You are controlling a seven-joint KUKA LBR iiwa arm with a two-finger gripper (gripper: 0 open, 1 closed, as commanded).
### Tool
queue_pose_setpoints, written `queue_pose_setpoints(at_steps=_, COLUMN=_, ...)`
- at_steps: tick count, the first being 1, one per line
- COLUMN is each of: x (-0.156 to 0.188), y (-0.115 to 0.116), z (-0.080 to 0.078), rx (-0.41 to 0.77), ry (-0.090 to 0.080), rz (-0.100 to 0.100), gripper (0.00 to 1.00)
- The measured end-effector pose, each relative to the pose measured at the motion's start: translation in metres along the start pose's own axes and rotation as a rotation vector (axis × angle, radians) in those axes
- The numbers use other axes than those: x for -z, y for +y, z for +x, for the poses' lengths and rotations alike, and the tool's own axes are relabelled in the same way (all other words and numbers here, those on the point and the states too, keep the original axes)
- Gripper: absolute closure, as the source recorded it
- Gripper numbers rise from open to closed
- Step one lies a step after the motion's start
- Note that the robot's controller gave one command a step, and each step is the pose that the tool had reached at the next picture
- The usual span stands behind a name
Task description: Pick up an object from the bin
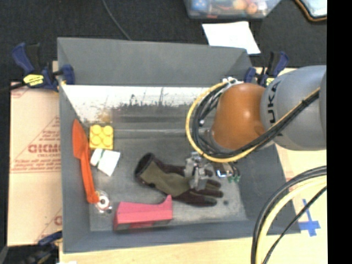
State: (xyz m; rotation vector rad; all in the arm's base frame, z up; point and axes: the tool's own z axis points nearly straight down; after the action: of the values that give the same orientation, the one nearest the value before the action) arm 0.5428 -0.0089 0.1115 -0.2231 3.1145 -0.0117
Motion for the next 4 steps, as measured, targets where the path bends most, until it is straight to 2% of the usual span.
queue_pose_setpoints(at_steps=1, x=0.064, y=0.049, z=-0.008, rx=0.132, ry=-0.010, rz=0.000, gripper=1.00)
queue_pose_setpoints(at_steps=2, x=-0.018, y=-0.002, z=-0.005, rx=0.050, ry=0.005, rz=0.002, gripper=1.00)
queue_pose_setpoints(at_steps=3, x=0.017, y=0.091, z=-0.024, rx=0.140, ry=-0.035, rz=-0.003, gripper=1.00)
queue_pose_setpoints(at_steps=4, x=-0.024, y=0.003, z=-0.008, rx=0.092, ry=-0.002, rz=0.005, gripper=1.00)
